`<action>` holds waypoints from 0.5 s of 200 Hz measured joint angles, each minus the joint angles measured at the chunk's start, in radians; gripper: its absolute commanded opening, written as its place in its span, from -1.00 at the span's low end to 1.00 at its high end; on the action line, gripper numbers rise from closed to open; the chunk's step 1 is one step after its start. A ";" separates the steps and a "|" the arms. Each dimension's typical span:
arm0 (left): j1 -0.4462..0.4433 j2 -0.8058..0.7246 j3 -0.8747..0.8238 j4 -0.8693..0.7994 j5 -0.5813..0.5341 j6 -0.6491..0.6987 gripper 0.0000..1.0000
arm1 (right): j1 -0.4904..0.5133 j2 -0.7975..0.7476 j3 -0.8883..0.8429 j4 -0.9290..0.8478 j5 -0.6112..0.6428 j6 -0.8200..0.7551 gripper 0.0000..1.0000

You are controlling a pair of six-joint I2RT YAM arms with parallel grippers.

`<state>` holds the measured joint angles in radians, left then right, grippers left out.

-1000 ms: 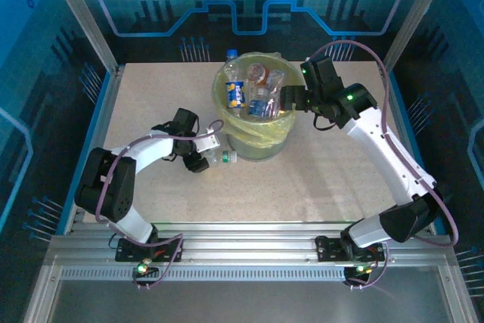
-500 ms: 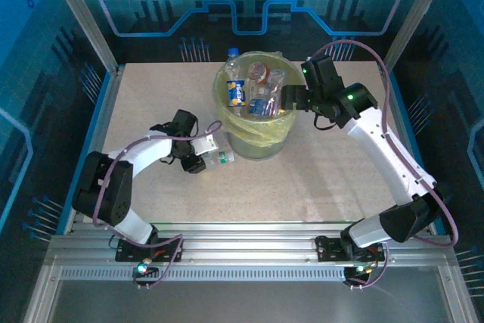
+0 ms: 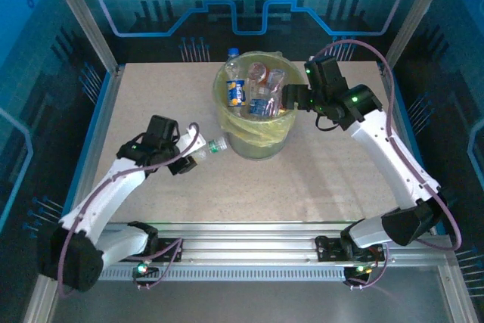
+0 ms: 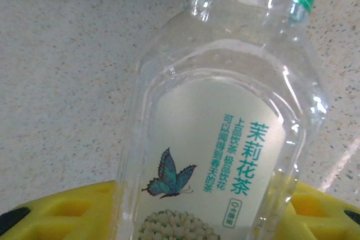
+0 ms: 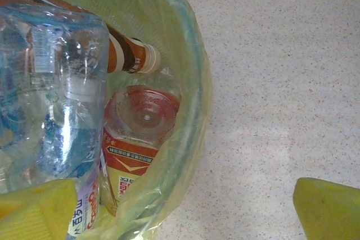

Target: Put the plastic bottles in the bin

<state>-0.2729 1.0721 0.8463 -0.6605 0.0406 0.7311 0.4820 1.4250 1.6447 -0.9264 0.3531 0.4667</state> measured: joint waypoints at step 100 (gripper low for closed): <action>-0.018 -0.345 0.061 0.097 0.223 -0.036 -0.35 | 0.000 -0.045 0.000 0.014 -0.032 0.000 0.99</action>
<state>-0.2913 0.7273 0.9077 -0.5636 0.2638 0.6952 0.4820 1.3800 1.6447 -0.9123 0.3210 0.4667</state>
